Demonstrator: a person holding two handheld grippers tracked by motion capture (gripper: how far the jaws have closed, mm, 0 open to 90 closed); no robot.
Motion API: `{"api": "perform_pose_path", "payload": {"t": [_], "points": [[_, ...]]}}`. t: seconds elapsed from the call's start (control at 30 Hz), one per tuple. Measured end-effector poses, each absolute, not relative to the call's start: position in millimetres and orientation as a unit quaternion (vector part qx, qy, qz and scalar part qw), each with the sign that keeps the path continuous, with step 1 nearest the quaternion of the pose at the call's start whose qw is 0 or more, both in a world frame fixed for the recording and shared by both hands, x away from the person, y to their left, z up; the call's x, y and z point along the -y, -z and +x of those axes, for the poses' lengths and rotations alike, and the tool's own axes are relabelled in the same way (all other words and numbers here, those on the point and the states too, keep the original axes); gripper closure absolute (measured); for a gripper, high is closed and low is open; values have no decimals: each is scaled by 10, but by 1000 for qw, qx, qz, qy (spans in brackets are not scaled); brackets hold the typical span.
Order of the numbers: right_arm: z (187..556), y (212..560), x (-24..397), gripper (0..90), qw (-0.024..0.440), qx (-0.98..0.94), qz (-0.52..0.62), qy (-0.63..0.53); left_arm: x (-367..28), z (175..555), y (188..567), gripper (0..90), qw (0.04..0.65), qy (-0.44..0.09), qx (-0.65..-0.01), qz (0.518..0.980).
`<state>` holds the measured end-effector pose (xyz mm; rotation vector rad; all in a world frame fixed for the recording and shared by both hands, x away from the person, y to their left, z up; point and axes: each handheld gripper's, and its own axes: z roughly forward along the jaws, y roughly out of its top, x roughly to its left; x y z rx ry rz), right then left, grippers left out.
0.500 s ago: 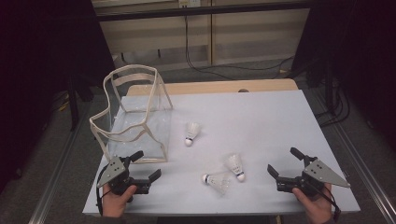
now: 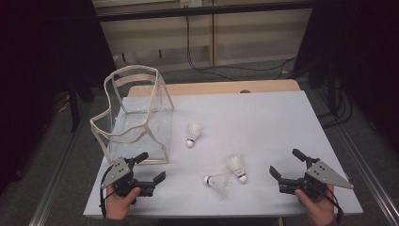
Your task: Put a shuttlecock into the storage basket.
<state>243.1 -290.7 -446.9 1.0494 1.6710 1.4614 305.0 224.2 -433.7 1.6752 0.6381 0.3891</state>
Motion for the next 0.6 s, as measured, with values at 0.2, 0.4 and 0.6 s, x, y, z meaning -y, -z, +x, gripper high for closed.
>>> {"api": "perform_pose_path", "payload": {"t": [0.2, 0.4, 0.6], "points": [[2430, 4466, 2900, 5, 336, -642, 401, -561, -2157, 3046, 4327, 20, 608, -157, -270, 730], [2440, 4472, 2912, 6, 333, -644, 402, -559, -2107, 3042, 4307, 20, 608, -152, -261, 734], [2442, 4473, 2902, 7, 333, -644, 400, -560, -2066, 3041, 4294, 20, 609, -144, -259, 736]]}}
